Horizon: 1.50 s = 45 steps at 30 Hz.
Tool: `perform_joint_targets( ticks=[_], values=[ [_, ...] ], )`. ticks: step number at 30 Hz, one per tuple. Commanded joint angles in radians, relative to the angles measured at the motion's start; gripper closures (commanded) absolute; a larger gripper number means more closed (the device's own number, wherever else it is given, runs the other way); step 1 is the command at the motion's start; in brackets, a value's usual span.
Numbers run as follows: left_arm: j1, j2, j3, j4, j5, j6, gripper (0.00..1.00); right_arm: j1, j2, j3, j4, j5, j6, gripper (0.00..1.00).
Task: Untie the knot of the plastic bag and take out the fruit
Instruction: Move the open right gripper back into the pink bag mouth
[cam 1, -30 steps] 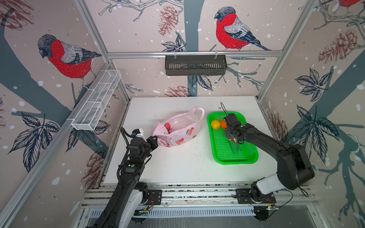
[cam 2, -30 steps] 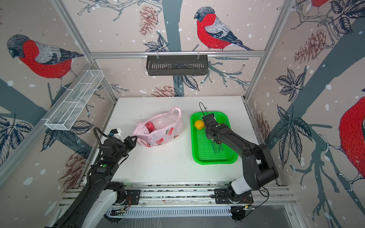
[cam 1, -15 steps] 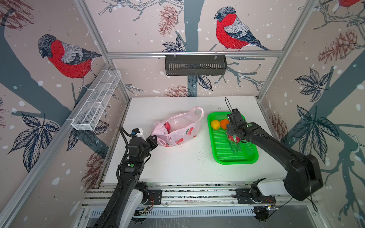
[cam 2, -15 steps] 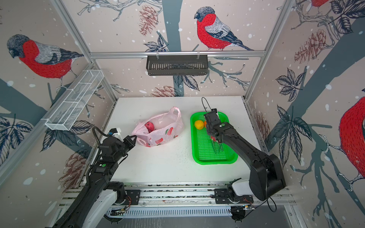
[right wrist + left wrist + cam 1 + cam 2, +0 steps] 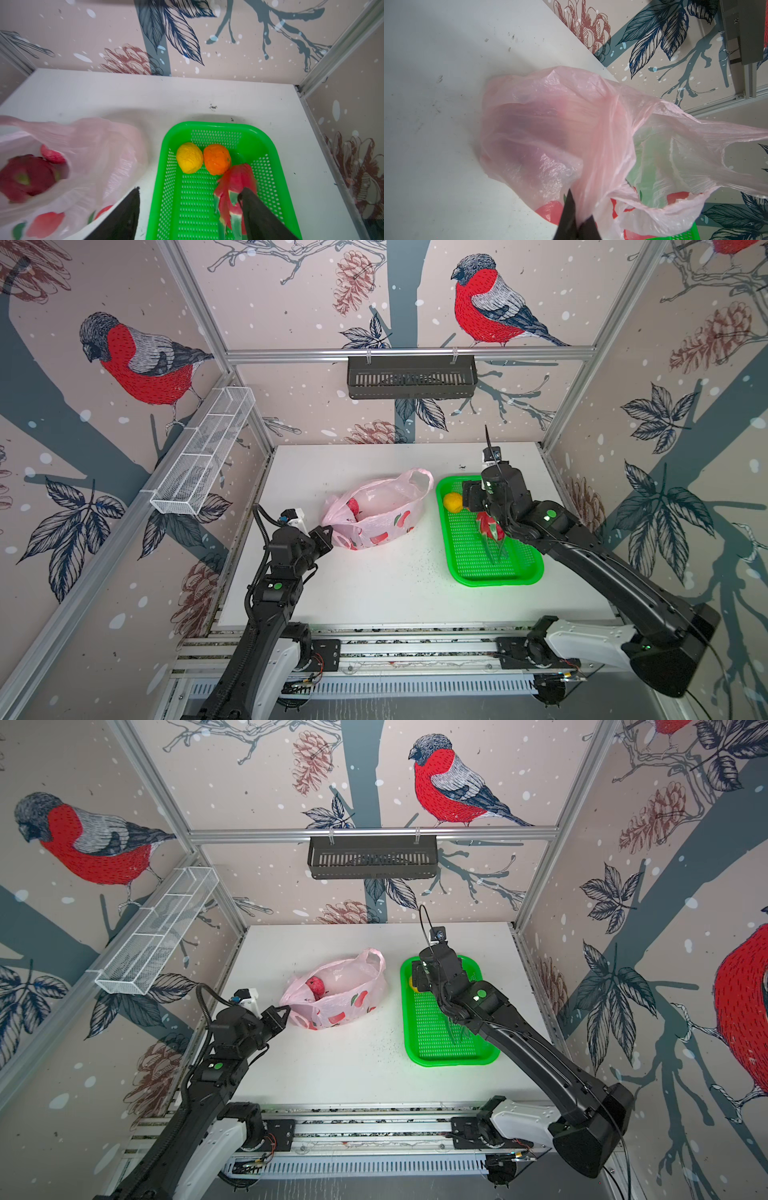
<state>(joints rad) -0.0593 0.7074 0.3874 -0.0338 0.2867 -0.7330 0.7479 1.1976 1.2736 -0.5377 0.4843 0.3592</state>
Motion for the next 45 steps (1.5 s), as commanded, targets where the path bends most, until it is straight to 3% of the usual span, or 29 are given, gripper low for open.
perform_joint_targets(
  ticks=[1, 6, 12, 16, 20, 31, 45],
  values=[
    [0.005, 0.008, 0.001, 0.029, 0.008, 0.018, 1.0, 0.081, -0.001, 0.061, 0.045, 0.094, -0.027, 0.26],
    [0.007, 0.022, -0.005, 0.046, 0.023, 0.017, 1.0, 0.221, 0.064, 0.197, 0.102, 0.102, -0.075, 0.27],
    [0.008, 0.024, 0.004, 0.044, 0.025, 0.019, 1.0, 0.38, 0.323, 0.466, 0.096, 0.056, -0.155, 0.3],
    [0.008, 0.015, 0.016, 0.015, 0.017, 0.02, 1.0, 0.403, 0.488, 0.557, 0.138, -0.091, -0.143, 0.34],
    [0.008, -0.01, 0.026, -0.028, 0.003, 0.025, 1.0, 0.401, 0.623, 0.599, 0.13, -0.145, -0.082, 0.42],
    [0.007, -0.119, 0.034, -0.141, -0.039, 0.017, 1.0, 0.368, 0.779, 0.474, 0.099, -0.25, 0.1, 0.53],
    [0.009, -0.196, 0.083, -0.248, -0.128, -0.009, 1.0, 0.417, 0.822, 0.281, 0.27, -0.511, 0.1, 0.54]
  ],
)
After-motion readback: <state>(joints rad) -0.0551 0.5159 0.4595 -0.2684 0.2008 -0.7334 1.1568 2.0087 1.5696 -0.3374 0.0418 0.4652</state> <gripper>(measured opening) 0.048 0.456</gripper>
